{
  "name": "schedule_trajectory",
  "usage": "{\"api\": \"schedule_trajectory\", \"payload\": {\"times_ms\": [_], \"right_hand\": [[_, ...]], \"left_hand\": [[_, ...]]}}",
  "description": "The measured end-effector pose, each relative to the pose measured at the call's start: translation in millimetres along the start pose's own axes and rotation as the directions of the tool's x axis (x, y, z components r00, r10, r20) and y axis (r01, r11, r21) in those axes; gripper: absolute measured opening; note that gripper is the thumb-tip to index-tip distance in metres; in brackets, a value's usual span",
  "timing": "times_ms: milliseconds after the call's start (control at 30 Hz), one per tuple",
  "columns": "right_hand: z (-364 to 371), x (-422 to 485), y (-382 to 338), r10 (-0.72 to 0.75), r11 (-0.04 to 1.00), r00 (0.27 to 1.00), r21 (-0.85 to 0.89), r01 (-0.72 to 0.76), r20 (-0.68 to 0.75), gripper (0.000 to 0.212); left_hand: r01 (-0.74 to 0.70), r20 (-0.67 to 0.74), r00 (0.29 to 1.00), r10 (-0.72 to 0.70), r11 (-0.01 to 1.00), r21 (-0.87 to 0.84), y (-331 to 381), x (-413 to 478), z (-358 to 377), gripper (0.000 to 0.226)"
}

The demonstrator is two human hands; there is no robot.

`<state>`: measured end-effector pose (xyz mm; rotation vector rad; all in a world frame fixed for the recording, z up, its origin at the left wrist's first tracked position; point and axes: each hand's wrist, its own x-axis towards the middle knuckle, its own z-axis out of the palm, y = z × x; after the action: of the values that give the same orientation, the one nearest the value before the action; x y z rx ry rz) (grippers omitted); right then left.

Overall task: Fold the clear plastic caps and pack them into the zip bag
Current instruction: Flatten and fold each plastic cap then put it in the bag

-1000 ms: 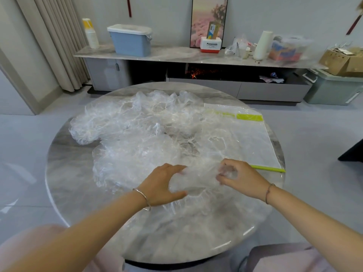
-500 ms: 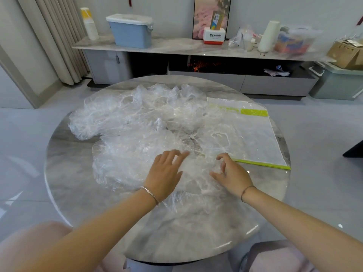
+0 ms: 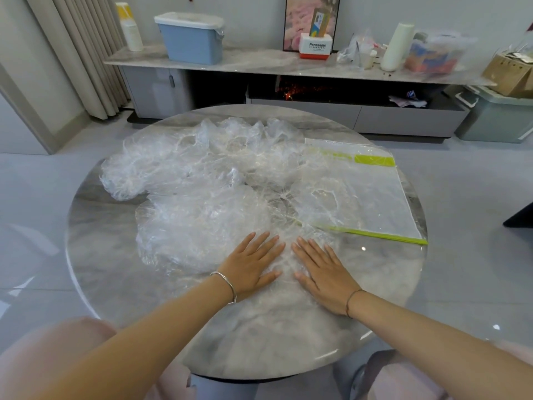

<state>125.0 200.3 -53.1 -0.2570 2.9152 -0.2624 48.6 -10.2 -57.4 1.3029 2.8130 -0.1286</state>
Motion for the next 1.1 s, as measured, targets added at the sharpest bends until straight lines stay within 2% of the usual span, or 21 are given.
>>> {"api": "schedule_trajectory", "payload": {"times_ms": [133,267,333,400,433,500,600,700,833,967,1100], "right_hand": [[0.4,-0.2,0.8,-0.019,1.0,1.0,-0.004,0.019,-0.004,0.078],[-1.4,1.3,1.9,-0.022,1.0,1.0,-0.008,0.022,0.008,0.087],[-12.5,1.0,-0.9,-0.012,0.999,1.0,0.031,0.011,0.018,0.078],[-26.1,-1.7,-4.8,-0.015,0.995,0.999,0.102,0.018,-0.031,0.065],[-32.0,-3.5,-6.8,-0.024,0.99,0.995,0.136,0.037,-0.095,0.062],[-40.8,-6.4,-11.3,-0.053,0.98,0.975,0.178,0.093,-0.218,0.063],[-43.9,-11.4,-20.0,-0.08,0.974,0.966,0.187,0.129,-0.247,0.066],[-41.7,-14.0,-29.1,-0.144,0.976,0.959,0.127,0.179,-0.245,0.067],[-35.7,-9.9,-32.9,-0.145,0.984,0.963,0.067,0.164,-0.229,0.069],[-24.8,-5.1,-28.3,-0.098,0.995,0.96,0.002,0.102,-0.263,0.05],[-31.3,-5.8,-28.5,-0.003,0.996,0.956,0.084,0.029,-0.293,0.072]], "left_hand": [[-0.007,0.024,1.0,0.007,1.0,-0.015,1.7,-1.7,5.1,0.063],[-0.045,0.008,0.999,0.046,0.996,-0.073,2.2,-1.4,-3.4,0.082],[-0.047,0.036,0.998,0.051,0.995,-0.092,-1.2,-2.1,-15.1,0.09],[-0.096,-0.024,0.995,0.094,0.991,-0.09,-7.7,-4.0,-29.8,0.094],[-0.126,-0.082,0.989,0.12,0.989,-0.072,-11.7,-6.3,-36.6,0.091],[-0.175,-0.187,0.969,0.164,0.983,-0.045,-19.0,-10.1,-39.9,0.071],[-0.186,-0.265,0.95,0.163,0.98,-0.067,-22.9,-15.3,-36.1,0.035],[-0.164,-0.324,0.938,0.125,0.982,-0.097,-15.7,-15.2,-37.1,0.009],[-0.132,-0.405,0.914,0.033,0.966,-0.221,-3.6,-12.2,-45.2,0.003],[-0.113,-0.379,0.925,-0.032,0.928,-0.354,4.0,-10.1,-50.3,0.014],[-0.081,-0.35,0.928,-0.129,0.846,-0.528,8.6,-8.7,-54.6,0.014]]}}
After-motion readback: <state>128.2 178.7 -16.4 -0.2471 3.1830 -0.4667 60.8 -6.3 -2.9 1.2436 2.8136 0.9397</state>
